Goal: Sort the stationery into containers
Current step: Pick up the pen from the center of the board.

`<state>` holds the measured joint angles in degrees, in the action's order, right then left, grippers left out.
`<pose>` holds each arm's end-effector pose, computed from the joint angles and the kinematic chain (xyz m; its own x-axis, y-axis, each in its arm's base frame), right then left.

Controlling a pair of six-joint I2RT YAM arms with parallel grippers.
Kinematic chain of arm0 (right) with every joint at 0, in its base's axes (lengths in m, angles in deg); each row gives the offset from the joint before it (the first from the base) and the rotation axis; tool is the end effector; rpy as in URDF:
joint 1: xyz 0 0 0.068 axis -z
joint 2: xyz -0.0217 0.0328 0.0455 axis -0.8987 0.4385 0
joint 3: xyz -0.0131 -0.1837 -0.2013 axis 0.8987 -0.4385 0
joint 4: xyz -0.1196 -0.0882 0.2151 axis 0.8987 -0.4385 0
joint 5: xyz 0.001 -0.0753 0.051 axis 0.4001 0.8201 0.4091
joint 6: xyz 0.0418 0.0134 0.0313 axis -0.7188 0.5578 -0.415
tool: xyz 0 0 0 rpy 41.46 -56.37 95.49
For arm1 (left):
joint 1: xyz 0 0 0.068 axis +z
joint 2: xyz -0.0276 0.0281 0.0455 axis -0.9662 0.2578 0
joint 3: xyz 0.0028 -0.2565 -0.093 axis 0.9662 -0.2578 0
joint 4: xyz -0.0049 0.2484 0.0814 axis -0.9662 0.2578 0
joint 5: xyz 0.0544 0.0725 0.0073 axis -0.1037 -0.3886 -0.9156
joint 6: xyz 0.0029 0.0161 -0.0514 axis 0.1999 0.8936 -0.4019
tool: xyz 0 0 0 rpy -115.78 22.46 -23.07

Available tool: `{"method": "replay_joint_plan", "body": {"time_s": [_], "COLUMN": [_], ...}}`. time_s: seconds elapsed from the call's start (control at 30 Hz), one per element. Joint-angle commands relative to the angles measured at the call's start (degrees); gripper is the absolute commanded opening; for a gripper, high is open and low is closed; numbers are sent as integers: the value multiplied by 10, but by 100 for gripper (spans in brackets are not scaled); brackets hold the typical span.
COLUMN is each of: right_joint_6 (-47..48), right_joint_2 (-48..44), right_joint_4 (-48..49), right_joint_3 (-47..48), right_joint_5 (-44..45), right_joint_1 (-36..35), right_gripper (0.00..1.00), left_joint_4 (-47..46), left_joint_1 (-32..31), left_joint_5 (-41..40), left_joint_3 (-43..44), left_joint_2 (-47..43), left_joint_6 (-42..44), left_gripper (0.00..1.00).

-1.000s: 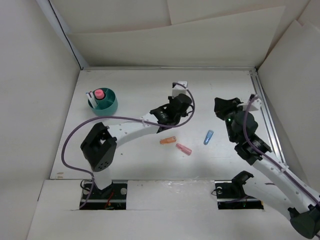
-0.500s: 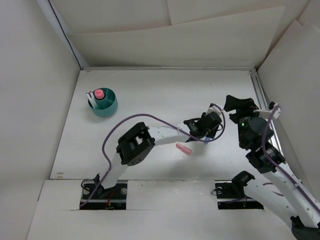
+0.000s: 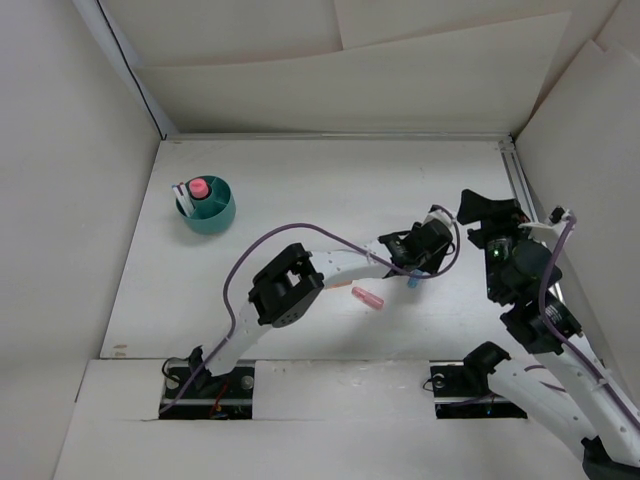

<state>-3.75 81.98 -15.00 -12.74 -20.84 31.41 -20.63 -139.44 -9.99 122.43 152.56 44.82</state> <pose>0.1157 0.0456 0.3759 0.1596 0.7054 -0.6906 0.0746 0.6889 0.7210 0.2380 -0.4791 0.2008 -0.5152 0.2472 -0.8207 0.6631 0.7216 -0.1990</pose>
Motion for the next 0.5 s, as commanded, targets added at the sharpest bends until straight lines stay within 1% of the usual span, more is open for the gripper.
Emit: {"method": "replay_joint_plan", "body": {"time_s": [0.0, 0.17, 0.37, 0.43, 0.47], "right_joint_6": [22, 22, 33, 39, 39], "right_joint_2": [1, 1, 1, 1, 7], "right_joint_4": [15, 15, 20, 25, 25], "right_joint_3": [23, 23, 23, 23, 23], "right_joint_5": [-24, -31, -42, -60, -60], "right_joint_1": [2, 2, 2, 2, 2], "right_gripper": [76, 76, 76, 76, 76], "left_joint_4": [31, 36, 48, 48, 54], "left_joint_1": [0, 0, 0, 0, 0], "left_joint_5": [2, -22, -22, -22, -22], "left_joint_3": [31, 31, 49, 54, 54], "left_joint_2": [10, 22, 42, 47, 47], "left_joint_6": [14, 14, 14, 14, 14], "left_gripper": [44, 42, 42, 42, 41]}}
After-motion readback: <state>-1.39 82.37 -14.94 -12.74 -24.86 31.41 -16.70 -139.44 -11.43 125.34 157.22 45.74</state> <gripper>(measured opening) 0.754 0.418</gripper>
